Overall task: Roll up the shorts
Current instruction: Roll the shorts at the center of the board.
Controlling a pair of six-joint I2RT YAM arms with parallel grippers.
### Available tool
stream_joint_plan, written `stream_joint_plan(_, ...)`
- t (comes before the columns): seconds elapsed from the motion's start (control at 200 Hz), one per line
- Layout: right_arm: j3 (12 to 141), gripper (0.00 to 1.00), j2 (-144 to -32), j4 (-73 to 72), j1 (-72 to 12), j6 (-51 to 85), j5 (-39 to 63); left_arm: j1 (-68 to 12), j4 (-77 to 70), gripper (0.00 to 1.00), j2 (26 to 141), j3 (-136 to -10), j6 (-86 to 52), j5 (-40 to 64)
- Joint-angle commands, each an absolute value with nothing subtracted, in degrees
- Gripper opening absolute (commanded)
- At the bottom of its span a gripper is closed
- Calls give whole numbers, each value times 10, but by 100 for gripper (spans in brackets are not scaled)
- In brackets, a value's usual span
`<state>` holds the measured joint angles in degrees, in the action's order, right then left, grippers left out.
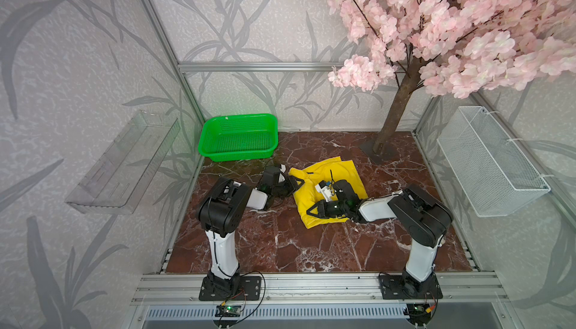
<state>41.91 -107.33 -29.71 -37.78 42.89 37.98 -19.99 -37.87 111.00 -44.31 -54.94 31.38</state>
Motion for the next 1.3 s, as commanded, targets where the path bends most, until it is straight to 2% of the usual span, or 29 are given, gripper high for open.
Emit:
stream_joint_plan(0.0,397,20,-1088,-191,-377,425,382,-201,-373,4,1121,-452,-572,314)
stream_joint_plan(0.02,398,25,-1083,-178,-376,420,380,-201,-368,0,1114,-451,-570,310)
stream_joint_plan(0.105,416,48,-1041,-88,-376,380,340,-201,-313,0,1080,-454,-553,279)
stream_joint_plan(0.18,437,61,-992,8,-377,336,286,-202,-268,0,1048,-457,-537,250)
stream_joint_plan(0.315,490,72,-900,181,-399,256,144,-203,-215,0,1005,-448,-535,212)
stream_joint_plan(0.45,570,81,-870,310,-482,190,-38,-212,-187,0,969,-430,-566,178)
stream_joint_plan(0.61,632,87,-894,345,-584,158,-179,-234,-115,0,939,-447,-581,138)
stream_joint_plan(0.635,639,94,-899,346,-596,157,-198,-236,-112,0,935,-448,-582,138)
stream_joint_plan(0.655,642,96,-902,343,-605,153,-207,-237,-110,0,932,-450,-585,137)
stream_joint_plan(1.07,668,99,-1039,245,-665,171,-267,-242,-52,0,906,-460,-646,145)
stream_joint_plan(1.16,689,97,-1068,267,-675,178,-303,-243,-23,0,897,-471,-647,129)
stream_joint_plan(1.235,709,92,-1090,298,-686,193,-355,-242,-1,0,893,-479,-646,118)
stream_joint_plan(1.295,729,93,-1101,321,-695,200,-380,-243,20,0,894,-489,-646,107)
